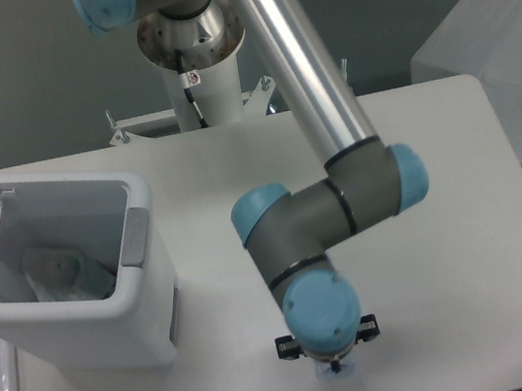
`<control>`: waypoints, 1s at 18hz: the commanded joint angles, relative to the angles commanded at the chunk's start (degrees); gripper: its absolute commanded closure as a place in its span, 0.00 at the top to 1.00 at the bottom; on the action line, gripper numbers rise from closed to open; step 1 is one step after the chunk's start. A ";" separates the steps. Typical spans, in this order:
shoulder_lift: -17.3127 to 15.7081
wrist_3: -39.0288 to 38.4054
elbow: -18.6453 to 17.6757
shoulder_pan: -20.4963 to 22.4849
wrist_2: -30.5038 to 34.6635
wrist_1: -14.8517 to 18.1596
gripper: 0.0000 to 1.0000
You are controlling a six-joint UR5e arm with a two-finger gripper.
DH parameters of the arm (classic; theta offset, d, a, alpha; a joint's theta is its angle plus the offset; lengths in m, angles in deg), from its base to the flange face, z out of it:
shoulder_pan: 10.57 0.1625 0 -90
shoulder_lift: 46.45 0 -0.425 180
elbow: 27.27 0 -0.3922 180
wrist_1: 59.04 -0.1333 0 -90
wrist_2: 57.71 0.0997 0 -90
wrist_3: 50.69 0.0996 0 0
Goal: Place the trash in the trash can
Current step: 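Close the gripper on the bottle and lift it, then carry the held bottle over the trash bin opening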
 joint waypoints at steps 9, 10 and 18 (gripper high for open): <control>-10.63 -0.62 -0.35 1.59 -23.74 -10.20 0.36; -11.86 -0.70 -0.35 1.50 -25.76 -11.17 0.36; -15.30 -1.05 2.72 2.38 -39.56 -18.72 0.36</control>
